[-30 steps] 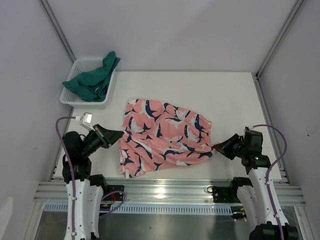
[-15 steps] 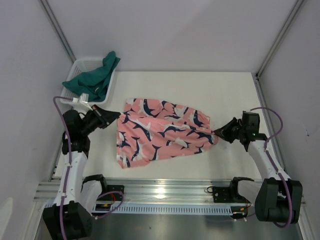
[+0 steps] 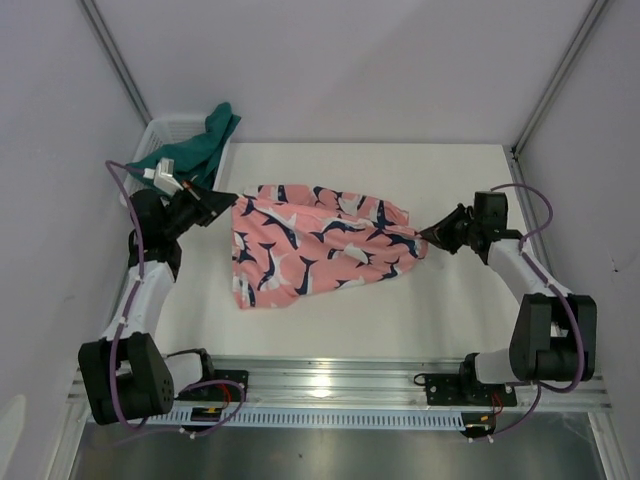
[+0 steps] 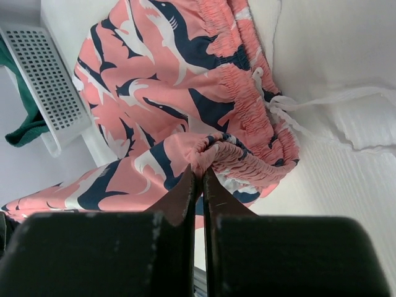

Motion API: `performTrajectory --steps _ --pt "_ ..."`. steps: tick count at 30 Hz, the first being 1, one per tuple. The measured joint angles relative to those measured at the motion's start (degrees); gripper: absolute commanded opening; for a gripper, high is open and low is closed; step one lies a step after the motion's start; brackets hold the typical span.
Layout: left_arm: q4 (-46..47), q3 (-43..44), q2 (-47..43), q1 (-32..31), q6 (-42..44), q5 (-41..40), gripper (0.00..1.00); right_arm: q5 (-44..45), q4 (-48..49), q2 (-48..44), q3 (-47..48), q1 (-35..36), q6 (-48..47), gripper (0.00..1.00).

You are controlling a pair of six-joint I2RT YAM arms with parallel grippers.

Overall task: Fold and stack the shorts
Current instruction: Fold the shorts

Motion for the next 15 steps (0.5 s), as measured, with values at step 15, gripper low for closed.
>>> performTrajectory --steps 15 --pt "8.9 1.6 2.6 -1.2 -4.0 -2.9 0.0 2.4 1.8 3.2 4.8 2.7 0.3 0.0"
